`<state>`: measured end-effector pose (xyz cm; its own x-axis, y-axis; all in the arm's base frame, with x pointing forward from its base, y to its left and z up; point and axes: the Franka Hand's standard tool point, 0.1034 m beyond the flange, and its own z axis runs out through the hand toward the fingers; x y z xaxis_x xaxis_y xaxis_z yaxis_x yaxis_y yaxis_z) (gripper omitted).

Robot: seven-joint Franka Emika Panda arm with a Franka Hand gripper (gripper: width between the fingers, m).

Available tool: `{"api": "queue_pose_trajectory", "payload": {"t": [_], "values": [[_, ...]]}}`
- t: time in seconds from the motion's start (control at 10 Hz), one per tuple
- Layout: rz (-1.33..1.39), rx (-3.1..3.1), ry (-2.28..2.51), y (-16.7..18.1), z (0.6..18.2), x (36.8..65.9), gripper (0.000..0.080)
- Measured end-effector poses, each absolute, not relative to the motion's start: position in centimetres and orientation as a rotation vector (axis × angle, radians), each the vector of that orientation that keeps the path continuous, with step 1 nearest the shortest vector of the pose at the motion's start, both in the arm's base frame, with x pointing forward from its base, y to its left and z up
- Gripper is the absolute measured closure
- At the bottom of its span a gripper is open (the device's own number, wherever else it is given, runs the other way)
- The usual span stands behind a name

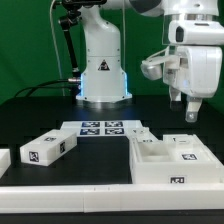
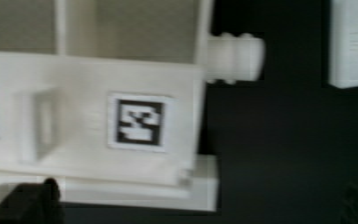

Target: Assemble cabinet

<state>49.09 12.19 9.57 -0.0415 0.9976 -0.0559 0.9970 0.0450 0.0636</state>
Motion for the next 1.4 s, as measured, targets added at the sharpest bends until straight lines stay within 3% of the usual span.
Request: {"api": "queue_pose_trajectory", "payload": {"t": [0.3,0.5,0.8,1.1,1.4], "values": [[-0.01,2.107,2.236,10.9,8.5,44.0,0.0003],[-0.024,2.124,2.256,9.5,6.8,41.3,0.0003],[-0.057,2.151,2.274,8.5,5.0,40.5,0.0003],[-0.052,2.101,2.328,8.4,4.7,40.5,0.0003],[-0.06,1.959,2.486,7.0,3.2,40.2,0.0003]]}}
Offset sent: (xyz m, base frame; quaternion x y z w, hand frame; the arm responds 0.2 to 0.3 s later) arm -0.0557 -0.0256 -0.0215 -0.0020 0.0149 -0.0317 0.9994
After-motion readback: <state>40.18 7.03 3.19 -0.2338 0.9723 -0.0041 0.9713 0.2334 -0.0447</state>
